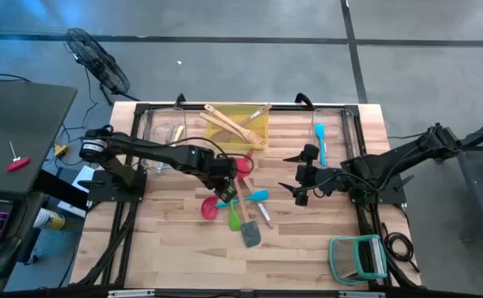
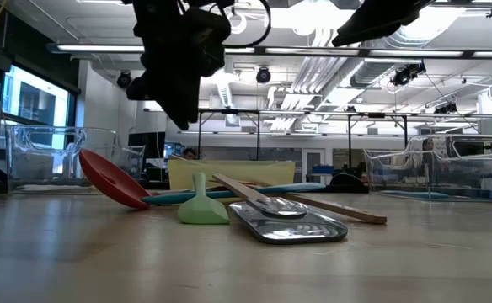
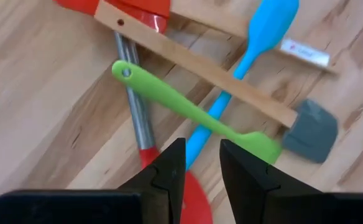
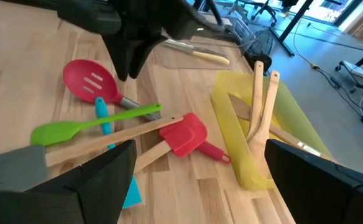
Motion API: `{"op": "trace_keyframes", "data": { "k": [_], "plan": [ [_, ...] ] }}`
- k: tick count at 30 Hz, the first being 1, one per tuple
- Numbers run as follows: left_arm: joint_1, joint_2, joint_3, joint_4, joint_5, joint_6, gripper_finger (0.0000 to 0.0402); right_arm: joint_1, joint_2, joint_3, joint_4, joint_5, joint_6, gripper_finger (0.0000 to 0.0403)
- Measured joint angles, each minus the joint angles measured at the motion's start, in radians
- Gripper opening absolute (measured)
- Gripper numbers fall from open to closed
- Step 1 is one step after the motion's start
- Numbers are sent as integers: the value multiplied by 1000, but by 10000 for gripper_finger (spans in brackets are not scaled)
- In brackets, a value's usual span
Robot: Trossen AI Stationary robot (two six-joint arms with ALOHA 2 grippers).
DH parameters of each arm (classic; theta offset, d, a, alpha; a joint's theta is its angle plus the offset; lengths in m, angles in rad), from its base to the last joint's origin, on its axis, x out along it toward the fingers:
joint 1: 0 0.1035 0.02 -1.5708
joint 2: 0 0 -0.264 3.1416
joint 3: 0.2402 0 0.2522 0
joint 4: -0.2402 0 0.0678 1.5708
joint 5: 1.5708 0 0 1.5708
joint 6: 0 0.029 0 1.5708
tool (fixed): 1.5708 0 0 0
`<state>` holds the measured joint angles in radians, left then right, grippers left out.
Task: Pick & Place Kitchen Items
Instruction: Put the green spatula into the right transparent bin
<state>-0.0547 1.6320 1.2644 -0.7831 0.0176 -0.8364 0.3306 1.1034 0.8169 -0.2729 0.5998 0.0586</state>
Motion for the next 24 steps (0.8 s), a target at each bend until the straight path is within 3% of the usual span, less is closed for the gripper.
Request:
{"op": "trace_keyframes", "data": {
  "k": [11, 24],
  "plan": [
    [2, 7, 0, 31, 30, 173, 96, 0, 0, 0, 1, -29, 72, 348],
    [2, 7, 0, 32, 84, 280, 104, 0, 0, 1, 85, -39, 15, 348]
  ]
}}
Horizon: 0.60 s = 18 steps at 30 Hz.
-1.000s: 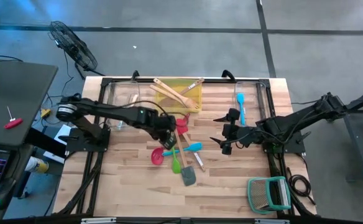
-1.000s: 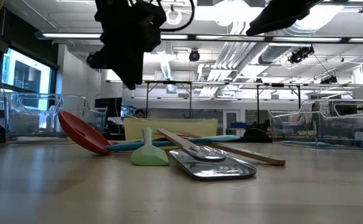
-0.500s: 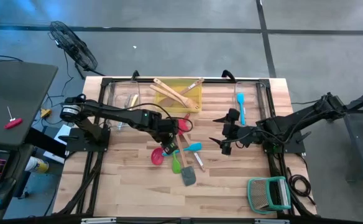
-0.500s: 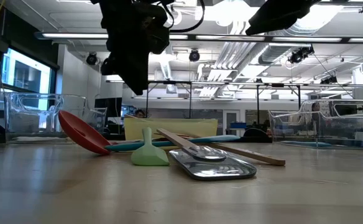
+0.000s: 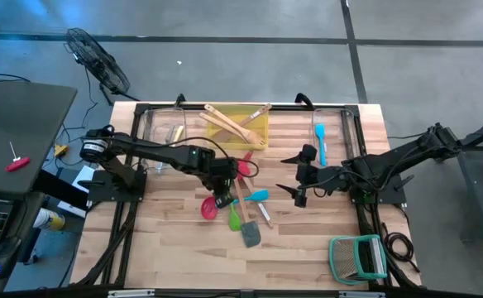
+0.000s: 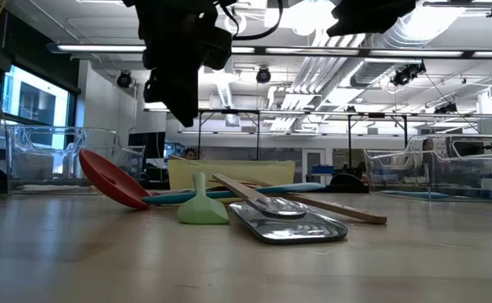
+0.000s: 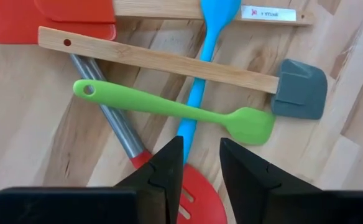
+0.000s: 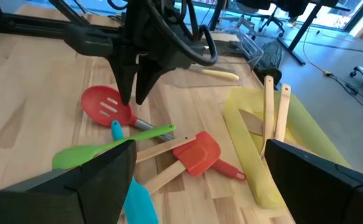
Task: Pick & Place Kitchen Items
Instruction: Put the green spatula into the right transparent bin
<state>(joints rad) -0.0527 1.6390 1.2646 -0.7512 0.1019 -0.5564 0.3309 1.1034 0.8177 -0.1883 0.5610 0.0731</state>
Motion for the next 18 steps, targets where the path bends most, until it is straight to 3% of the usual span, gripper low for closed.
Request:
{"op": "trace_keyframes", "data": {
  "k": [4, 9, 14, 18],
  "plan": [
    [0, 0, 0, 0, -4, 0, 138, 0, 0, 0, -5, -3, 0, 348],
    [0, 0, 0, 0, -8, -28, 209, 0, 0, 0, -17, -14, 1, 348],
    [0, 0, 0, -6, -21, -196, 261, 0, 0, 0, -18, -14, -25, 348],
    [-1, 0, 0, -26, -10, -417, 273, 0, 0, 0, -18, -14, -63, 348]
  ]
}}
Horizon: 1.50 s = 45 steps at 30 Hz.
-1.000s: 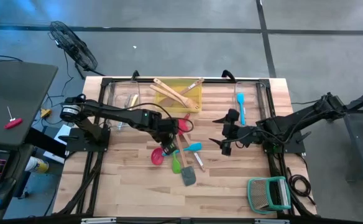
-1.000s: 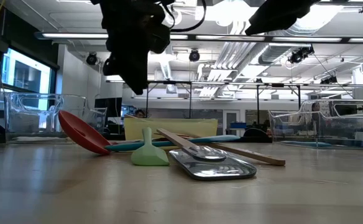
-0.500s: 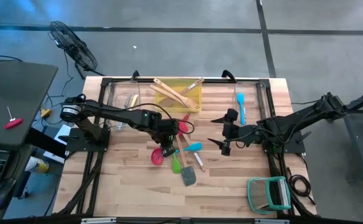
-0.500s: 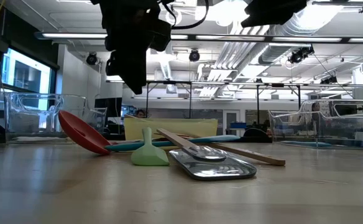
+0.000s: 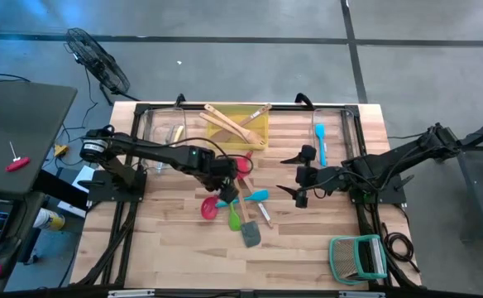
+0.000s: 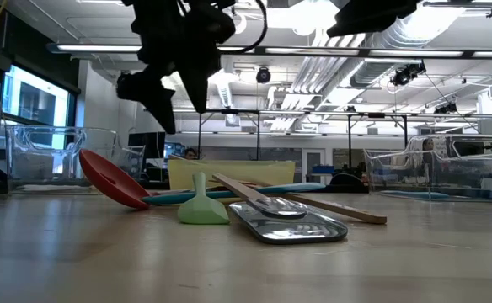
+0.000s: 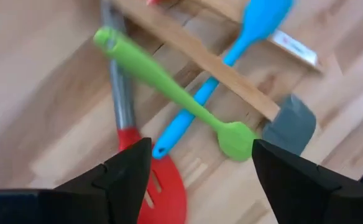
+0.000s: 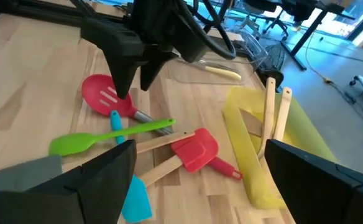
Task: Pick & Place Kitchen Items
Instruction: Put the green spatula into the right transparent bin
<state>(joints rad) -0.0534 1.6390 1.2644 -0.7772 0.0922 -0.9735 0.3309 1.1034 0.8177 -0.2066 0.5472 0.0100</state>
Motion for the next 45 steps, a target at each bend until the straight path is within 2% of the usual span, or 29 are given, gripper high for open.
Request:
{"op": "trace_keyframes", "data": {
  "k": [5, 12, 18, 28, 36, 39, 45],
  "plan": [
    [-14, 18, -1, -4, -89, -160, 273, 0, 0, 0, -6, 0, -61, 348],
    [-30, 42, -2, 34, -155, -276, 273, 0, 0, 0, -6, -1, -166, 348],
    [-87, 80, 2, 122, -168, -377, 273, 0, 0, 0, -30, -16, -176, 348],
    [-127, 118, 1, 86, -216, -541, 273, 0, -1, 1, -62, -216, -216, 348],
    [-123, 135, 0, 99, -255, -589, 273, 0, -1, 1, -70, -322, -120, 348],
    [-124, 134, 0, 90, -286, -607, 273, 9, -1, 1, -84, -338, -110, 348],
    [-123, 140, 0, 80, -286, -611, 273, 44, -1, 1, -94, -348, -111, 348]
  ]
}}
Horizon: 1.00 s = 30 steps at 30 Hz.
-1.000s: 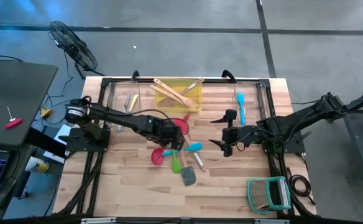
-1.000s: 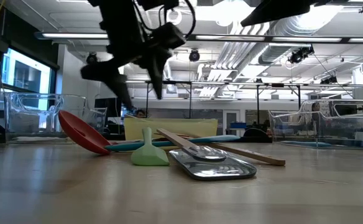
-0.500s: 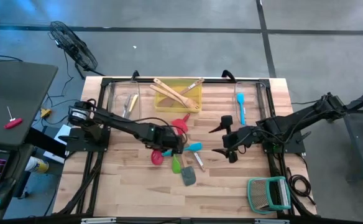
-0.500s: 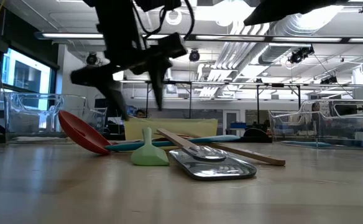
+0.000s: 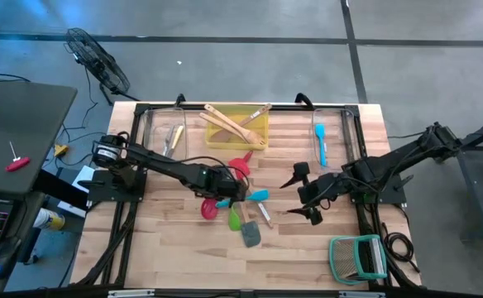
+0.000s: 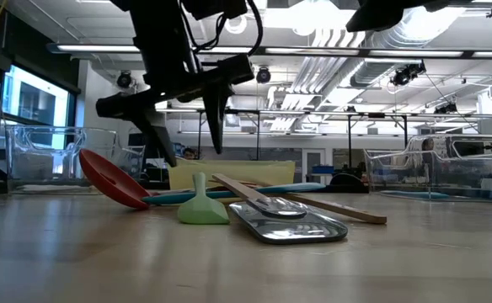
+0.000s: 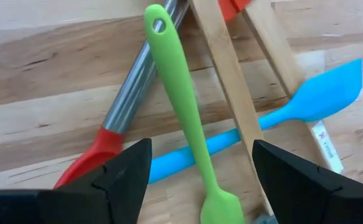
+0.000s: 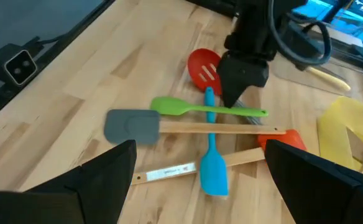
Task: Pick & Place Kitchen Items
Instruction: Put the green spatula into the right transparent bin
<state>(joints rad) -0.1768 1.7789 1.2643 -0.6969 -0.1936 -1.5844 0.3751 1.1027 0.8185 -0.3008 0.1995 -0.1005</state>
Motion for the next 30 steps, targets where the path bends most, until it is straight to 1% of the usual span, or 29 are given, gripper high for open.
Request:
{"op": "trace_keyframes", "data": {
  "k": [4, 6, 8, 11, 13, 15, 30],
  "plan": [
    [0, 19, -2, -21, 9, -16, 273, 11, 0, 0, 0, 1, -3, 348],
    [0, 33, 2, 21, 14, -17, 273, 12, 0, 0, -2, 1, -4, 348],
    [0, 36, -2, 6, 17, -17, 273, 12, 0, 0, -2, 1, -6, 348],
    [0, 51, 2, 45, 16, -17, 273, 12, 0, 0, -3, 2, -8, 348],
    [0, 51, -2, 26, 20, -17, 273, 12, 0, 0, -3, 2, -8, 348],
    [0, 54, 1, 51, 22, -17, 273, 12, 0, 0, -4, 2, -7, 348],
    [0, 93, -1, 50, 34, -18, 273, 12, 0, 0, 1, 2, -8, 348]
  ]
}}
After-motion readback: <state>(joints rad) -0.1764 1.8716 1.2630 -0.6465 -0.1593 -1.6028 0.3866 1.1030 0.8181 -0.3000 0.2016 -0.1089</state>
